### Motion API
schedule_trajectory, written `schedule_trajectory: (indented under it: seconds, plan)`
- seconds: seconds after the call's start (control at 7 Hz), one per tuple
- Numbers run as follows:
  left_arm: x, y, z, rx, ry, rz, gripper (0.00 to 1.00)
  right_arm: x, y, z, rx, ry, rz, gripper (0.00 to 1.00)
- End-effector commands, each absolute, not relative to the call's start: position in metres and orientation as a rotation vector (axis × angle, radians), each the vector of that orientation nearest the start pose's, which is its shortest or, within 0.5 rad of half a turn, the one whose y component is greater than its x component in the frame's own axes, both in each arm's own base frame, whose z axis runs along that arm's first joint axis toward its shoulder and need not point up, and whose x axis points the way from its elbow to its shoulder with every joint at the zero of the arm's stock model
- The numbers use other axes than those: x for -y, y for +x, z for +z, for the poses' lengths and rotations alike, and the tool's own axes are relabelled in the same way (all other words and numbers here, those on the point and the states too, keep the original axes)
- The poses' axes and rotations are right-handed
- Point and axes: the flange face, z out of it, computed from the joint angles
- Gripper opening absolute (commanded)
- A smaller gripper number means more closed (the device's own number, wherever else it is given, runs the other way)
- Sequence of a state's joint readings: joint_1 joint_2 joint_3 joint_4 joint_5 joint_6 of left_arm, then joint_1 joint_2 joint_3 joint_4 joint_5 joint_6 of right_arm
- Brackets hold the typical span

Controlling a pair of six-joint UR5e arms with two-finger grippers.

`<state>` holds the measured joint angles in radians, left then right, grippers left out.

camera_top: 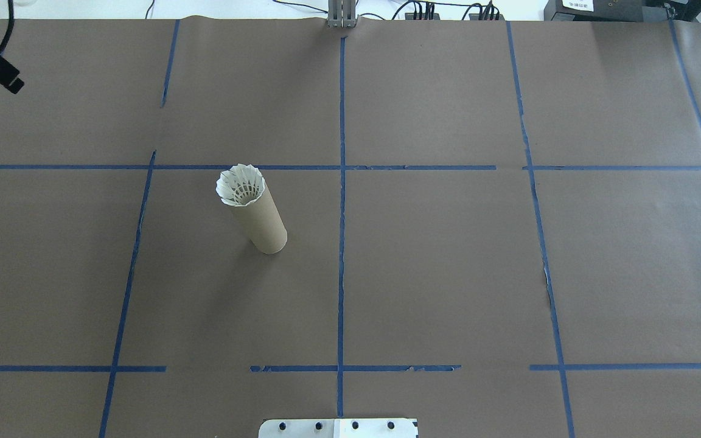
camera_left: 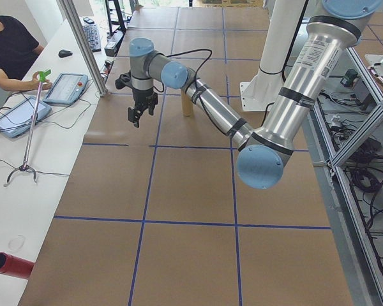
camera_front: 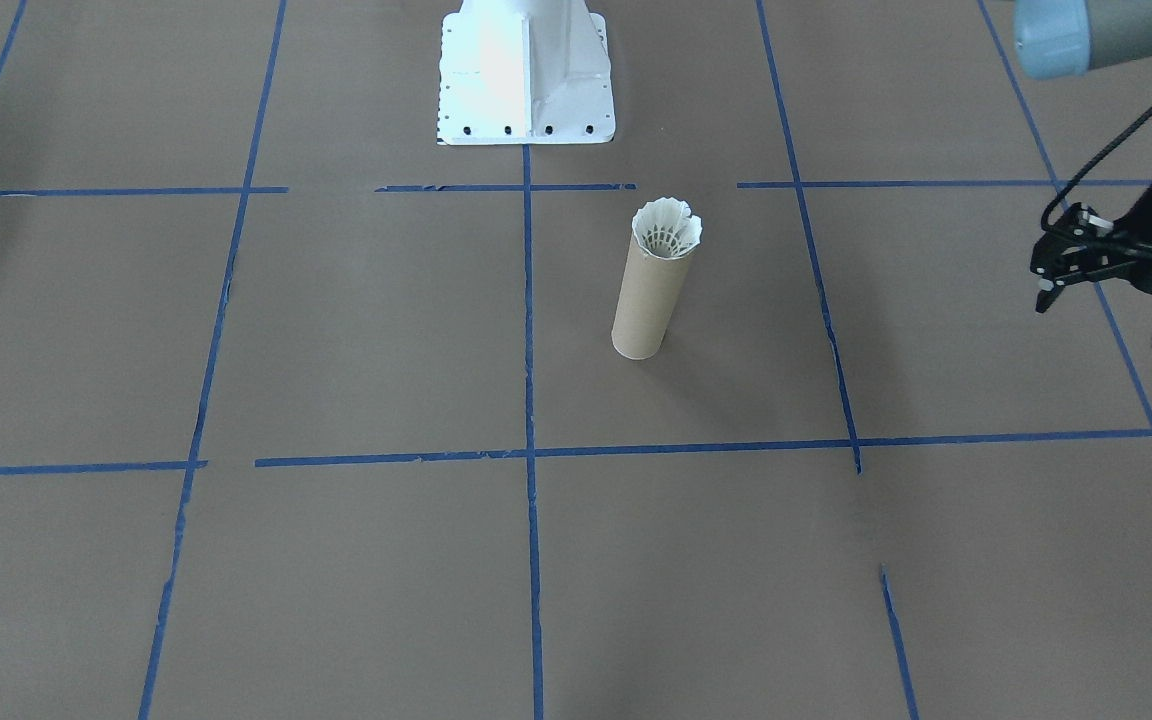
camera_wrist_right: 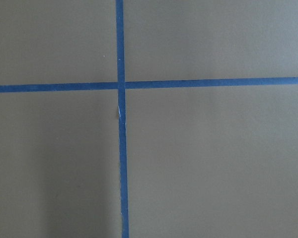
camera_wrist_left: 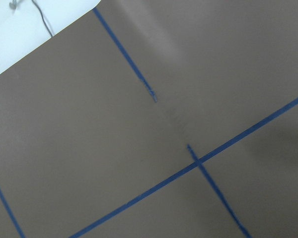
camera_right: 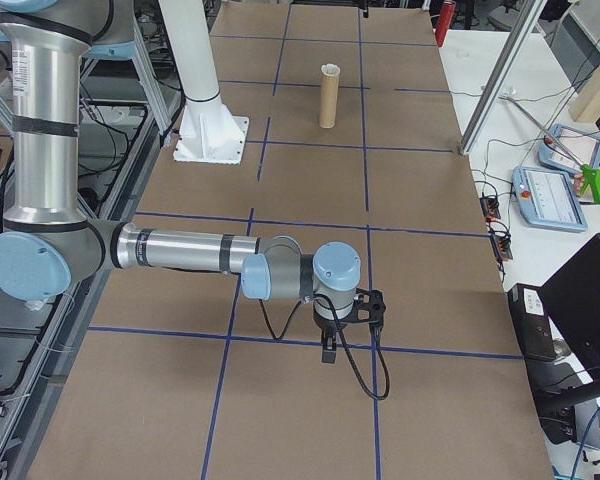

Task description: Collect badminton balls into bucket

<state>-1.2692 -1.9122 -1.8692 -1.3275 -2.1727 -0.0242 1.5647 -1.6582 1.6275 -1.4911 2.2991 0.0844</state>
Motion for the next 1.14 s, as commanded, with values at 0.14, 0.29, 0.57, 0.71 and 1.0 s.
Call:
schedule_trajectory:
  seconds: [0.14, 0.29, 0.57, 0.71, 1.0]
  plan:
    - [0.534, -0.007, 0.507, -0.697, 0.176, 0.275, 1.0, 0.459, 0.064, 0.667, 0.728, 0.014, 0.057, 1.0]
    - [0.536, -0.028, 0.549, -0.714, 0.111, 0.239, 1.0, 0.459, 0.064, 0.667, 0.73, 0.014, 0.057, 1.0]
    - [0.533, -0.049, 0.621, -0.765, -0.016, 0.137, 1.0, 0.459, 0.064, 0.667, 0.73, 0.014, 0.057, 1.0]
    - [0.529, -0.052, 0.626, -0.765, -0.025, 0.124, 1.0, 0.459, 0.064, 0.667, 0.73, 0.014, 0.057, 1.0]
    - [0.521, -0.052, 0.645, -0.768, -0.061, 0.112, 1.0, 0.459, 0.064, 0.667, 0.73, 0.014, 0.057, 1.0]
